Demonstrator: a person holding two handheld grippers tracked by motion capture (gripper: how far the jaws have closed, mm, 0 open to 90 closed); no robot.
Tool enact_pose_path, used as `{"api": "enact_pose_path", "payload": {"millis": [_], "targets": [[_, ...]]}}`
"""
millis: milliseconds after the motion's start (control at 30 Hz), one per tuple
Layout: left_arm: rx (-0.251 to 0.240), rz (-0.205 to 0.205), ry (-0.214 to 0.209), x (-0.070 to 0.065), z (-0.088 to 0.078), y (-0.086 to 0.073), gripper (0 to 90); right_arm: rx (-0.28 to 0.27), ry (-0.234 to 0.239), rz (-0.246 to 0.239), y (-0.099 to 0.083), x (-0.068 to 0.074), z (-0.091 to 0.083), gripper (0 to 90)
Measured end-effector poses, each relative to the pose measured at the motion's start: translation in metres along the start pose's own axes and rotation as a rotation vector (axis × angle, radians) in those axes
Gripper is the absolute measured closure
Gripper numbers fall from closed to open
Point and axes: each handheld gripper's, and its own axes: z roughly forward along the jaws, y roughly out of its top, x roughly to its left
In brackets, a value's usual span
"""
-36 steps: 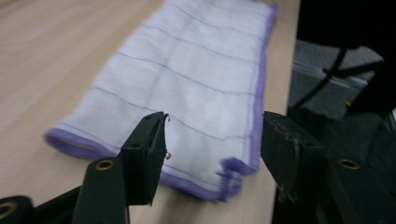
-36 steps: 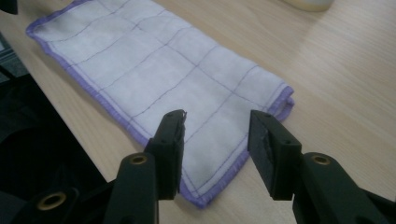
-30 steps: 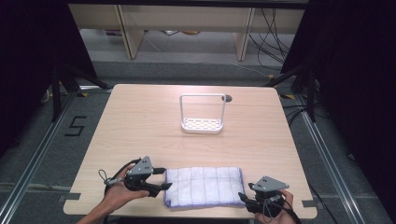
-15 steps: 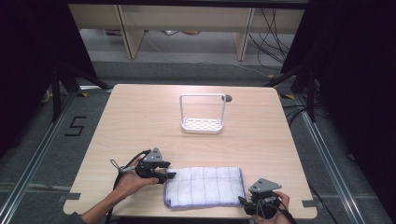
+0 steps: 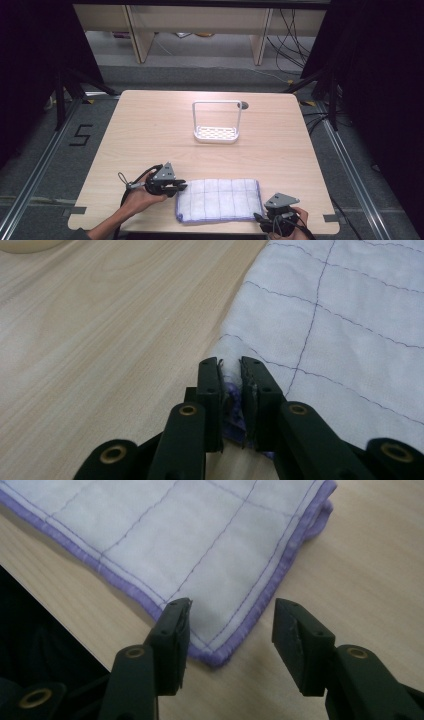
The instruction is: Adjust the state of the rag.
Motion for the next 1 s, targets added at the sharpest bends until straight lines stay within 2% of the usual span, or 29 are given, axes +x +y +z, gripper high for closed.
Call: {"api": "enact_pose_path", "payload": {"millis": [67,100,133,167,200,267,333,433,467,500,567,600,633,733,767,800,833,900,967,1000], "targets": [[0.001,0.001,0.000,0.000,0.000,0.000,79.4,0.008,0.008,0.012,0.000,0.001,0.001,54.1],[0.011,0.004,0.000,0.000,-0.001,0.000,79.7,0.002,0.028,0.005,-0.001,0.001,0.002,61.0],[0.016,0.025,-0.002,0.001,-0.001,0.000,80.0,-0.002,0.038,-0.016,-0.001,0.000,0.002,64.6],[0.016,0.025,-0.002,0.001,-0.001,0.000,80.1,-0.001,0.053,0.006,-0.001,0.000,0.002,65.9],[-0.003,-0.010,-0.005,0.000,0.000,-0.001,80.2,-0.020,0.063,0.036,-0.003,0.000,0.004,67.3],[-0.006,-0.010,-0.002,0.000,0.000,-0.001,80.4,-0.027,0.087,0.090,-0.005,-0.002,0.004,71.2],[0.008,0.004,0.004,-0.001,-0.002,-0.001,80.8,-0.038,0.095,0.061,-0.006,-0.004,0.004,77.5],[-0.002,-0.007,-0.008,-0.001,-0.002,-0.002,81.3,-0.006,0.096,0.060,-0.003,0.002,0.003,82.7],[-0.002,-0.007,-0.008,-0.001,-0.002,-0.002,81.5,-0.006,0.096,0.060,-0.003,0.002,0.003,82.7],[0.002,0.005,-0.008,0.000,-0.002,-0.003,81.7,-0.016,0.086,0.029,-0.002,0.001,0.004,84.0],[-0.006,-0.002,-0.010,-0.001,-0.002,-0.003,81.8,-0.016,0.082,0.030,-0.002,0.002,0.004,84.6],[0.005,-0.003,-0.009,-0.001,-0.003,-0.003,82.2,-0.046,0.052,-0.002,-0.001,0.001,0.006,85.2],[-0.003,-0.005,-0.002,-0.003,-0.003,-0.004,82.5,-0.020,0.052,-0.003,0.001,0.001,0.003,85.4],[0.003,-0.004,-0.005,-0.004,-0.006,-0.005,83.5,-0.025,0.046,-0.025,0.005,-0.001,0.005,85.6],[-0.007,-0.014,-0.010,-0.003,-0.007,-0.005,83.8,-0.035,0.037,-0.043,0.012,-0.007,0.007,85.6],[-0.017,-0.040,-0.024,-0.003,-0.009,-0.006,83.8,-0.035,0.037,-0.043,0.012,-0.007,0.007,85.6],[-0.044,-0.089,-0.043,-0.003,-0.015,-0.007,84.0,-0.048,0.030,-0.045,0.015,-0.010,0.007,85.7],[-0.064,-0.092,-0.055,-0.003,-0.021,-0.005,84.4,-0.066,0.033,-0.030,0.026,-0.017,0.004,85.7],[-0.098,-0.093,-0.054,-0.008,-0.029,-0.004,84.5,-0.091,0.024,-0.039,0.037,-0.023,0.004,85.7],[-0.095,-0.082,-0.062,-0.008,-0.034,-0.004,84.6,-0.099,0.022,-0.048,0.042,-0.026,0.005,85.7]]}}
